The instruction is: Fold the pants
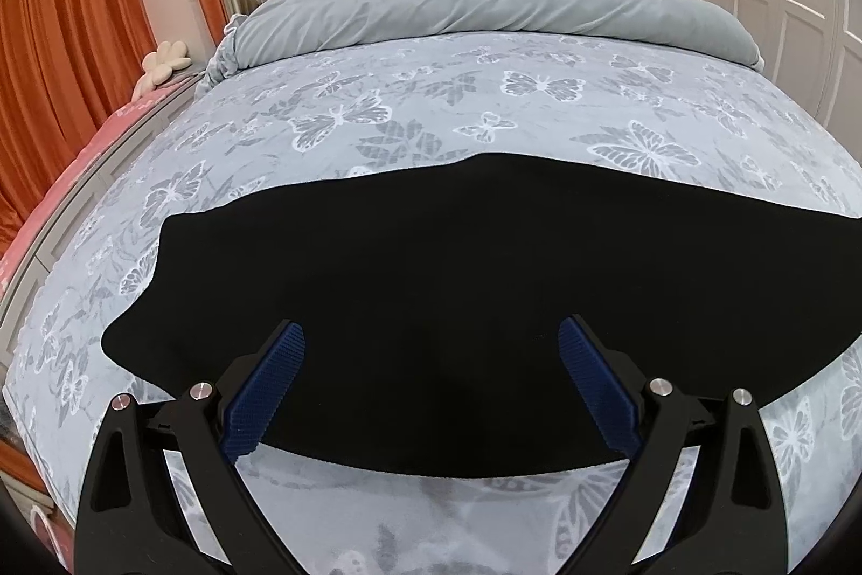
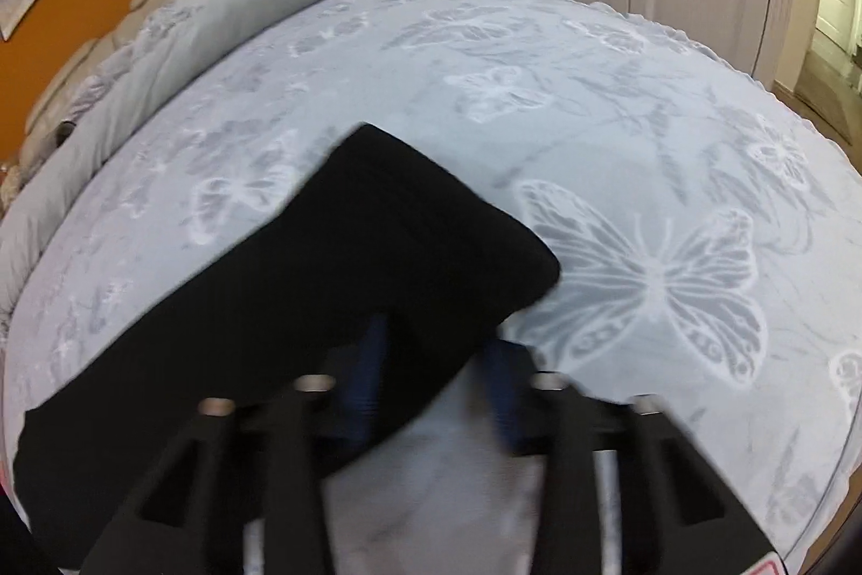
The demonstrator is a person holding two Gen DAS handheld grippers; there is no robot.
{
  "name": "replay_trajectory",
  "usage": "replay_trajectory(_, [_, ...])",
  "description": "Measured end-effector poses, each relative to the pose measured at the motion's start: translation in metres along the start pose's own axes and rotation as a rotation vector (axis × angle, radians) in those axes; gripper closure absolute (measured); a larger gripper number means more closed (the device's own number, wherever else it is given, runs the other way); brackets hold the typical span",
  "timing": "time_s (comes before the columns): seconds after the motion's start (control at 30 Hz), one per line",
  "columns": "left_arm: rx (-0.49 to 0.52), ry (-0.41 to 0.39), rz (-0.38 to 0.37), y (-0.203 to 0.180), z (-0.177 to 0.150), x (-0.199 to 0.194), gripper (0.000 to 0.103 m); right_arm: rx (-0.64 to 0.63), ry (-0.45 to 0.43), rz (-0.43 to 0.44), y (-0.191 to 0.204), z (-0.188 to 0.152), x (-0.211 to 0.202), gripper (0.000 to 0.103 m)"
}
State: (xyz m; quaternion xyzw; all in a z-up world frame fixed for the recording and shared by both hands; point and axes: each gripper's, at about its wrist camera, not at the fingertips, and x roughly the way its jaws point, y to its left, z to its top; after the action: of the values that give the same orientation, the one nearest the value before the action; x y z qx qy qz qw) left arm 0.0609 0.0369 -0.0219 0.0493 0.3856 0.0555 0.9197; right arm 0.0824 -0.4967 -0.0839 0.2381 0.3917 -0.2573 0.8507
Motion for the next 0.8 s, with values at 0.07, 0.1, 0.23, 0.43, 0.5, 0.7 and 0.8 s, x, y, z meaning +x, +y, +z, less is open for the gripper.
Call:
replay_trajectory(0.07, [-0.007,0.001,0.002,0.001,0.001,0.000,0.009,-0.026,-0.013,-0.018,0.007,0.001,-0.004,0.092])
replay_trajectory(0.1, [-0.012,0.003,0.000,0.002,0.001,0.000,0.009,-0.036,-0.015,-0.028,0.009,0.000,-0.005,0.092])
replay_trajectory(0.23, [-0.022,0.003,0.002,0.004,0.001,-0.001,0.009,-0.059,-0.009,-0.059,0.011,-0.003,-0.002,0.085])
replay_trajectory(0.43, [-0.018,0.006,0.010,0.003,0.000,0.000,0.009,-0.070,-0.017,-0.105,0.013,-0.005,-0.001,0.066])
replay_trajectory(0.5, [-0.015,0.008,0.012,0.001,0.000,0.001,0.009,-0.045,-0.023,-0.117,0.007,-0.004,-0.001,0.042])
replay_trajectory(0.7, [-0.013,0.009,0.012,0.000,-0.001,0.002,0.009,0.085,-0.023,-0.021,-0.017,-0.002,0.008,0.019])
replay_trajectory(0.8, [-0.011,0.009,0.013,0.000,0.000,0.002,0.009,0.081,-0.040,-0.004,-0.013,0.005,0.013,0.051])
